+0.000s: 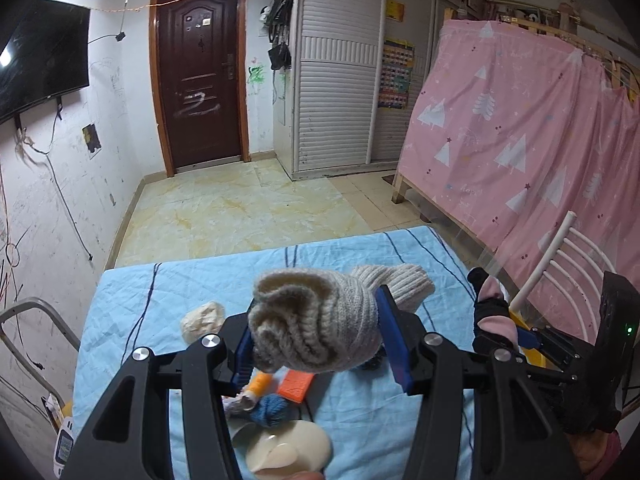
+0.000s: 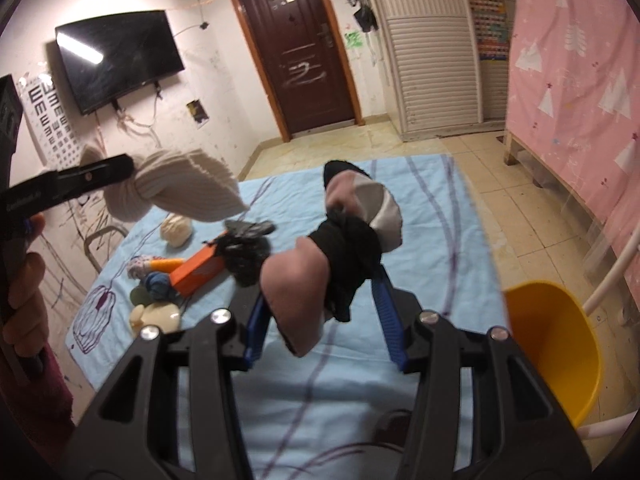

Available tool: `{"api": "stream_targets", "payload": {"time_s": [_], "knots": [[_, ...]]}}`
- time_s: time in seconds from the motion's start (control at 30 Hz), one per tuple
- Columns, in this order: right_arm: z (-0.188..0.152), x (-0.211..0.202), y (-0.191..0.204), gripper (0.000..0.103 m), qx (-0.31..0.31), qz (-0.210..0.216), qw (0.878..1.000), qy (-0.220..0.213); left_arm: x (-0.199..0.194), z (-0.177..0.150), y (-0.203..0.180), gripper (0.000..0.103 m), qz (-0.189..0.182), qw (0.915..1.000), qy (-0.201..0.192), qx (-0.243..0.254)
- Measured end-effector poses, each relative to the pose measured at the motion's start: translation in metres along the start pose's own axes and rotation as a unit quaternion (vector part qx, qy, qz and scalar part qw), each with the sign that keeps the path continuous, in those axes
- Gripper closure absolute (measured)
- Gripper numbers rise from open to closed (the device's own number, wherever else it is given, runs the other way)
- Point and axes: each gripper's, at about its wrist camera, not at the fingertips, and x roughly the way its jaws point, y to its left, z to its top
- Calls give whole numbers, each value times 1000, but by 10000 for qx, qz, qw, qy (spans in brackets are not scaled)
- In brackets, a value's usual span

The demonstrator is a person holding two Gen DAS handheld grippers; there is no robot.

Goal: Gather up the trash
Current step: 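Carry the hat and glove to the yellow bin and open both tools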

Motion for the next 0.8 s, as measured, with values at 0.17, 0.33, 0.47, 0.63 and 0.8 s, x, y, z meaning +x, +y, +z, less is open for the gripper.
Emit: {"api": "stream_targets", "payload": {"time_s": [0.17, 0.33, 0.47, 0.63, 0.8], "knots": [[2, -18, -29, 57, 196, -221, 9994, -200, 5, 5, -30, 57, -129, 9997, 29, 189], [2, -36, -59, 57, 471, -412, 9972, -406, 11, 9, -65, 57, -279, 9988, 52, 397], [2, -47, -84, 56, 687, -592, 9945, -519, 13, 14, -96, 57, -439, 9975, 49, 555], [-1, -57, -105, 56, 878, -755, 9915, -591, 17, 16, -131, 57, -625, 9950, 59, 775], [-4, -66, -122, 54, 998, -976, 9882, -625, 23, 14, -169, 57, -772, 9913, 120, 1058]]}}
